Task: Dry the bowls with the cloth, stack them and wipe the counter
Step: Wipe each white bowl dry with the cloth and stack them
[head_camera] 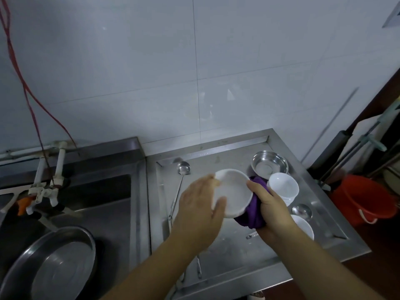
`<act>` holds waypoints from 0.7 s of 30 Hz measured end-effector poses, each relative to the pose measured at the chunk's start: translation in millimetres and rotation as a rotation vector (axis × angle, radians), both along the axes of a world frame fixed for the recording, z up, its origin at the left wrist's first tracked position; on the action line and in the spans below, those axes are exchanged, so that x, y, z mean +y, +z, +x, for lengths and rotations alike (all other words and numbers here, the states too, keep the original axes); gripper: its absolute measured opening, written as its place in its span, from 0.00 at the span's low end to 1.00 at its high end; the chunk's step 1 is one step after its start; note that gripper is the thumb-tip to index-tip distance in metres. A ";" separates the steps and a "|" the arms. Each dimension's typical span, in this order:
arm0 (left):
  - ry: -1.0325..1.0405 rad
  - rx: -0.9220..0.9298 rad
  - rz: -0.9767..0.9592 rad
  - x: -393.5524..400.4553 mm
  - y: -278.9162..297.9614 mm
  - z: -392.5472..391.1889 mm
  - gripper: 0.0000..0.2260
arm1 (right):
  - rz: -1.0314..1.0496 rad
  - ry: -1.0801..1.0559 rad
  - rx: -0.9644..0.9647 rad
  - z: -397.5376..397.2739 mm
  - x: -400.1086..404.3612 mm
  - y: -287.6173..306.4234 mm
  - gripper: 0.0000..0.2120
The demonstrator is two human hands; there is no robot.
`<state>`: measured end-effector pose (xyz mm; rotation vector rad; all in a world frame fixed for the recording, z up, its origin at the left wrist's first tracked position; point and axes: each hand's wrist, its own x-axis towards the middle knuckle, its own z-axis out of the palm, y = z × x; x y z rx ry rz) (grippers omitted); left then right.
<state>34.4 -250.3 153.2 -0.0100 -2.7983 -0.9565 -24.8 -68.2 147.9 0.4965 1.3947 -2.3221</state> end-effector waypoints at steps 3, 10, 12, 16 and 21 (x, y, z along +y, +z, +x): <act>0.191 -0.268 0.374 -3.6 -11.7 -4.7 0.20 | -0.010 -0.054 -0.053 8.5 8.2 -10.6 0.14; 0.327 -0.668 1.287 17.6 -39.2 -6.2 0.11 | 0.019 -0.114 -0.099 27.5 40.7 -29.1 0.14; 0.308 -0.690 1.297 27.6 -44.3 -8.2 0.10 | 0.089 -0.138 -0.110 28.6 57.0 -35.9 0.11; 0.294 -0.698 1.235 55.5 -53.2 -16.1 0.09 | 0.290 -0.205 -0.110 23.7 91.0 -51.0 0.09; 0.345 -0.749 1.167 103.7 -69.7 -30.3 0.05 | 0.544 -0.185 -0.096 6.0 138.1 -74.3 0.13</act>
